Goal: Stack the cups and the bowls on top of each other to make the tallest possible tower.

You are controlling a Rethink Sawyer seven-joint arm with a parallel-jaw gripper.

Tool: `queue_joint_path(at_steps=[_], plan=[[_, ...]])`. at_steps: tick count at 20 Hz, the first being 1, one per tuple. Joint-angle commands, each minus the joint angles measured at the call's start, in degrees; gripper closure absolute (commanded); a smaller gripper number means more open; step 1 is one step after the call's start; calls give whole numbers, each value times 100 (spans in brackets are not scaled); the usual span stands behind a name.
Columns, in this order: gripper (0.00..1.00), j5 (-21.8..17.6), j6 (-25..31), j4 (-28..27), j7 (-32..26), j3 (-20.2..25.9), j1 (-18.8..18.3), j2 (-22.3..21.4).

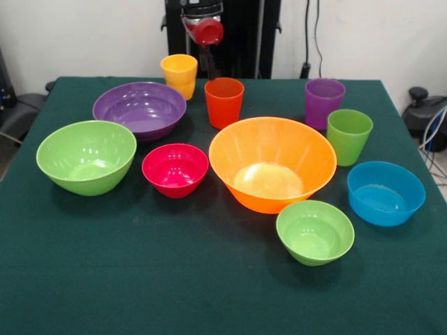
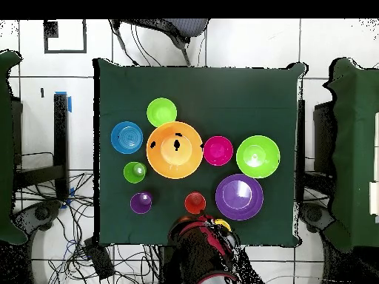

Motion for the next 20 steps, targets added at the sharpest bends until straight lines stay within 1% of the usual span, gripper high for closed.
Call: queue_joint_path(at_steps=[1, 5, 8, 9, 11, 14, 18, 20], plan=[[0, -261, 101, -98, -593, 580, 126, 128], [0, -311, 91, -154, -588, 504, 148, 197], [0, -425, -33, -286, -525, 178, 373, 336], [0, -447, -73, -289, -518, 137, 395, 339], [0, -487, -148, -253, -528, 115, 358, 301], [0, -528, -397, -319, -381, -38, 499, 244], [0, -495, -677, -317, -204, -111, 630, 112], [0, -469, -764, -308, -189, -105, 610, 38]])
